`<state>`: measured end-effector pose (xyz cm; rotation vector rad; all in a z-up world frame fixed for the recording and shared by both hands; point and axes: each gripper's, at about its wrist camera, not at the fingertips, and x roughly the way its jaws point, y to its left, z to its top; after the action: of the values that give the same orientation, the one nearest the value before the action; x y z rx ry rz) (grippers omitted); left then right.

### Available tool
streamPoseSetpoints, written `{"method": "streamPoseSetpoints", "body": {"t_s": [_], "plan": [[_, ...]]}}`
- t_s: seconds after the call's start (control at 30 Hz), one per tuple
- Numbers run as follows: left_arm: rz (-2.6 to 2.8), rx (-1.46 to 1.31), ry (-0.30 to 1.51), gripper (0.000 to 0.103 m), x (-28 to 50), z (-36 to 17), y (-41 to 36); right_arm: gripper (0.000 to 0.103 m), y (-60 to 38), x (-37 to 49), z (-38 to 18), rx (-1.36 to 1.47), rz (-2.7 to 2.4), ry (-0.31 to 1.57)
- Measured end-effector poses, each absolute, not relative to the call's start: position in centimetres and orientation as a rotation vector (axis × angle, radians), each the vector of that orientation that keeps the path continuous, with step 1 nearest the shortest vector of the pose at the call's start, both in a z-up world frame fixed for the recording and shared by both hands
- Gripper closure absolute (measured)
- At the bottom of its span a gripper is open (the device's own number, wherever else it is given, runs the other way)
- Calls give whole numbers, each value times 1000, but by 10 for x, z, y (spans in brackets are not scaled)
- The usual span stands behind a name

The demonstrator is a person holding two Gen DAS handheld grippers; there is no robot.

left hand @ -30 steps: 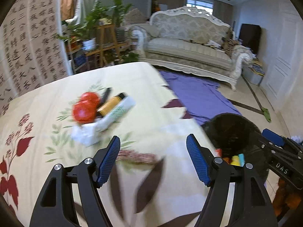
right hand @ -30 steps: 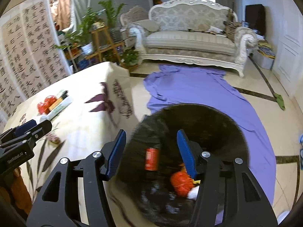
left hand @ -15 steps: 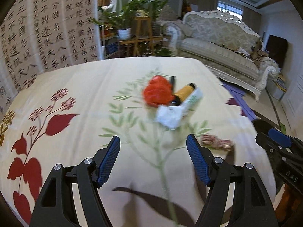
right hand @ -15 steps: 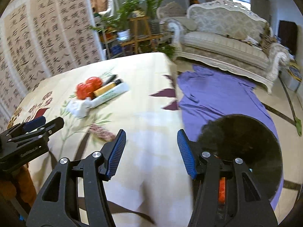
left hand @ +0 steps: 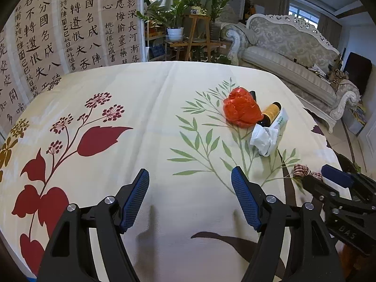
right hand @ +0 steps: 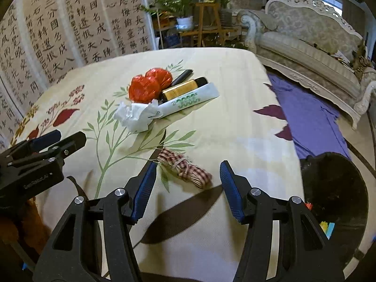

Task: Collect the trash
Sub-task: 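Move both tools back over the bed toward the remaining trash, then grasp the checkered ribbon bundle with the right tool, then grasp the white tissue with the left tool while the right tool holds the ribbon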

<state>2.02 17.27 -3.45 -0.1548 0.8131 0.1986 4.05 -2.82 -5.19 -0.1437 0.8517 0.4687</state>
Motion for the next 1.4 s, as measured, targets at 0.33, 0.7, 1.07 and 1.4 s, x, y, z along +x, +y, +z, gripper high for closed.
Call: {"method": "streamPoseSetpoints", "body": {"t_s": [0.33,0.7,1.07,1.4], "plan": [[175,-154,819,33,27,-36,167,85,-21,48,-58,-207,453,863],[119,-135,817,33,44,-33,144,85,-40,71,-57,-155,385,856],[64,-100,825,33,71,-35,120,85,-52,92,-59,-111,368,865],[24,-120,876,56,83,-42,117,85,-52,96,-60,-101,376,866]]}}
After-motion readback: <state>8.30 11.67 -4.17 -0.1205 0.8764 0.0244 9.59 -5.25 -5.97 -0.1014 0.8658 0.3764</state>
